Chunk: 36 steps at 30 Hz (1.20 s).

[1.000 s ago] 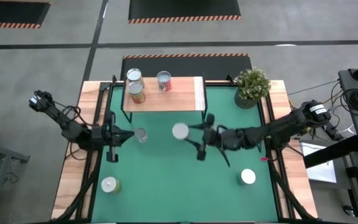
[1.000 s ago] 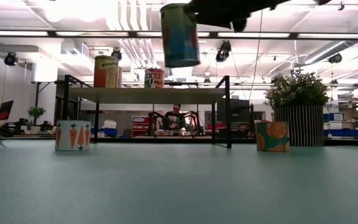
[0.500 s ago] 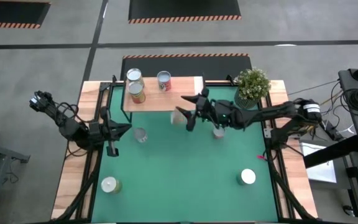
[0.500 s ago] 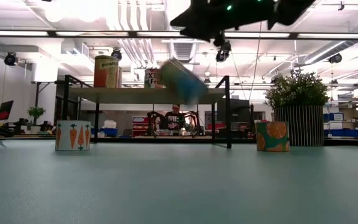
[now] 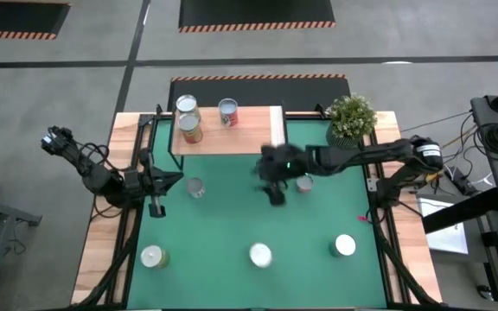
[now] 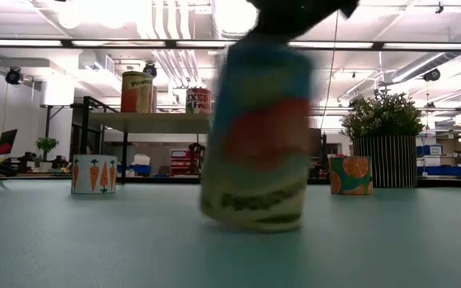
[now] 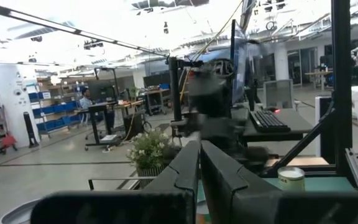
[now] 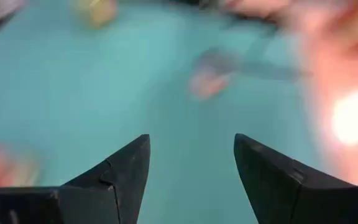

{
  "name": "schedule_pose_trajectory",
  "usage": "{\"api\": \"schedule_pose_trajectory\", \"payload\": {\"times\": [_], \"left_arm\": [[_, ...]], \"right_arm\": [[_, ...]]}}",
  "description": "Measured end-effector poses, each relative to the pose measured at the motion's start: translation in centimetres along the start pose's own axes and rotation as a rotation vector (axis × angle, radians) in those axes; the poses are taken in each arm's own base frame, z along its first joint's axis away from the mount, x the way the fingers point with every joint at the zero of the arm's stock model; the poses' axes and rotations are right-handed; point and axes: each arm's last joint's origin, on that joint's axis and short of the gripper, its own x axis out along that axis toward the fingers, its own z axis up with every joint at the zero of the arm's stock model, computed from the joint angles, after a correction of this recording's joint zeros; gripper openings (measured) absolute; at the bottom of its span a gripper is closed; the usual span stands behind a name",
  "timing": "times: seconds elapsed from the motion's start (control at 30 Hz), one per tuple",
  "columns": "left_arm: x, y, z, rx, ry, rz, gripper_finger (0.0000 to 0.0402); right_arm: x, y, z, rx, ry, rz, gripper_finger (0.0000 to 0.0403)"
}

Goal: Pick and place cans onto a shelf
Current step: Put the canned tomatoes on the shelf

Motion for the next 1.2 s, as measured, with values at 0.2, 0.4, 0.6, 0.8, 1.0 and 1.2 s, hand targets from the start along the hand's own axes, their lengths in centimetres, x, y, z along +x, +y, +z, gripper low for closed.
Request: {"api": "schedule_pose_trajectory", "payload": {"times": [0.2, 0.4, 0.6, 0.8, 1.0, 1.2], "left_arm": [[0.1, -0.1, -0.1, -0.027, 0.006, -0.002, 0.0], [0.5, -0.9, -0.7, -0.108, 0.036, -0.014, 0.0], [1.3, -2.3, -1.8, -0.129, 0.087, -0.026, 0.0], [2.1, -3.3, -1.7, -0.13, 0.095, -0.027, 0.0], [3.0, -4.2, -1.2, -0.107, 0.11, -0.032, 0.0], [3.5, -4.6, -0.7, -0.093, 0.113, -0.033, 0.0]], "right_arm": [[-1.6, 5.5, 0.3, 0.125, 0.147, 0.113, 0.0214], [-2.7, 10.6, 0.0, 0.114, 0.197, 0.12, 0.0214], [-2.5, 15.8, -1.5, 0.131, 0.223, 0.259, 0.0214], [-1.7, 17.3, -1.4, 0.168, 0.188, 0.257, 0.0214], [-1.0, 19.2, -0.8, 0.229, 0.194, 0.291, 0.0214], [0.4, 22.3, 0.1, 0.235, 0.207, 0.354, 0.0202]]}}
